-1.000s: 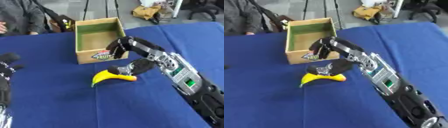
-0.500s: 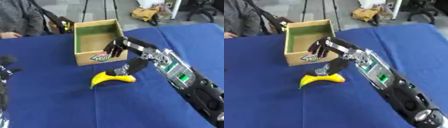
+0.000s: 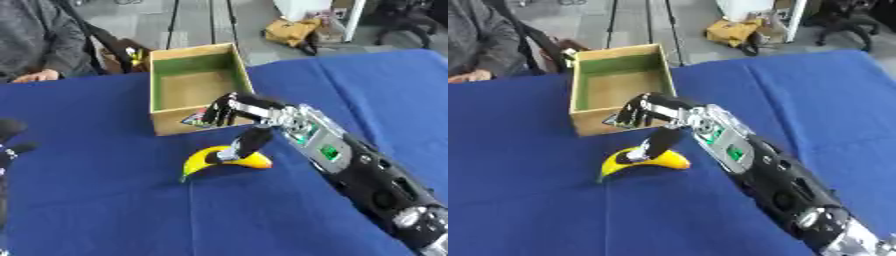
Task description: Pick up objects on the table and place them in the box.
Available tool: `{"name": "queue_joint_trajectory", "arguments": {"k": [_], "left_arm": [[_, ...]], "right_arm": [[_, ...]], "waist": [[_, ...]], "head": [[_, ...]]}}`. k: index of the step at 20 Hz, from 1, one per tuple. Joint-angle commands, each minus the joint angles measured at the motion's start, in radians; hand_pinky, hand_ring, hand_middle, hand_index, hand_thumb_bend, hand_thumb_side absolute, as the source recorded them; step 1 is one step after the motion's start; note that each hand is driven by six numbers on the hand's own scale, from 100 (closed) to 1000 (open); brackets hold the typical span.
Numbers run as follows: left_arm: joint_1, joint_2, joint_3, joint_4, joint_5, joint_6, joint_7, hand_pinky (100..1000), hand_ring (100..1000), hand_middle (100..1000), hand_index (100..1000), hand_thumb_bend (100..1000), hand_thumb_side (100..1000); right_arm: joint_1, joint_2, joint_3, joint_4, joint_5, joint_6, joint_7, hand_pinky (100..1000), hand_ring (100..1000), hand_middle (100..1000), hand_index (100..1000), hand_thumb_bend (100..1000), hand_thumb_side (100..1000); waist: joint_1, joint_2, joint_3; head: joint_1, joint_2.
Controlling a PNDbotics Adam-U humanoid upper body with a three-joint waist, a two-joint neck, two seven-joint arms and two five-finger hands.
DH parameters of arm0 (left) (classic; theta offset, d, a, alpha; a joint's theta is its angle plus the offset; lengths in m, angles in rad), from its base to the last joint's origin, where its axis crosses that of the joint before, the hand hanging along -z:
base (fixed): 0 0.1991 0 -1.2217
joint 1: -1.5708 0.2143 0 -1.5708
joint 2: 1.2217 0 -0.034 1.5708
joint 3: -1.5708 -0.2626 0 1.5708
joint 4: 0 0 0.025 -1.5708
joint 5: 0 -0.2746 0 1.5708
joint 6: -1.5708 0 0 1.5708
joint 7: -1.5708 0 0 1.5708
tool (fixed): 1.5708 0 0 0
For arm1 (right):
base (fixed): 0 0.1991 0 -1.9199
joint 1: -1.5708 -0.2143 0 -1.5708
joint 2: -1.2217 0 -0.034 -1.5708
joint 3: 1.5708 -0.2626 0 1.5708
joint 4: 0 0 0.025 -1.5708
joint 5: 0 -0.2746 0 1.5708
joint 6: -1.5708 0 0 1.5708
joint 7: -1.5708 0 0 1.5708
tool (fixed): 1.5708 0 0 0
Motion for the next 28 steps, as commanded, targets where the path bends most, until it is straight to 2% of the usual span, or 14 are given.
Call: {"name": "queue_joint_trajectory", "arguments": {"k": [1, 9, 16, 22, 28], "left_arm": [[-0.011, 0.004, -0.010, -0.013, 0.004, -0.001, -0.007, 673, 799, 589, 701, 558, 966], [-0.012, 0.003, -0.010, -0.013, 0.005, -0.002, -0.009, 673, 799, 589, 701, 558, 967], [-0.011, 0.003, -0.009, -0.013, 0.005, -0.002, -0.008, 673, 799, 589, 701, 558, 966], [-0.011, 0.003, -0.008, -0.013, 0.005, -0.002, -0.008, 673, 799, 588, 700, 558, 967], [-0.010, 0.003, -0.007, -0.013, 0.005, -0.002, -0.007, 673, 799, 588, 700, 558, 966]], "right_arm": [[-0.024, 0.009, -0.006, 0.055, 0.056, -0.027, -0.015, 682, 734, 708, 789, 573, 451], [-0.013, 0.046, -0.009, 0.138, 0.188, -0.080, -0.040, 692, 741, 710, 786, 579, 447], [-0.005, 0.069, -0.021, 0.155, 0.305, -0.121, -0.070, 679, 712, 692, 772, 570, 438], [0.004, 0.090, -0.036, 0.176, 0.406, -0.158, -0.108, 627, 630, 626, 719, 509, 396], [0.006, 0.096, -0.042, 0.191, 0.425, -0.174, -0.136, 578, 571, 564, 652, 389, 339]], "waist": [[0.002, -0.017, 0.004], [0.004, -0.015, 0.007], [0.002, -0.016, 0.011], [0.001, -0.014, 0.012], [0.001, -0.014, 0.012]], "head": [[-0.011, -0.014], [-0.019, -0.024], [-0.023, -0.022], [-0.025, -0.026], [-0.027, -0.028]]}}
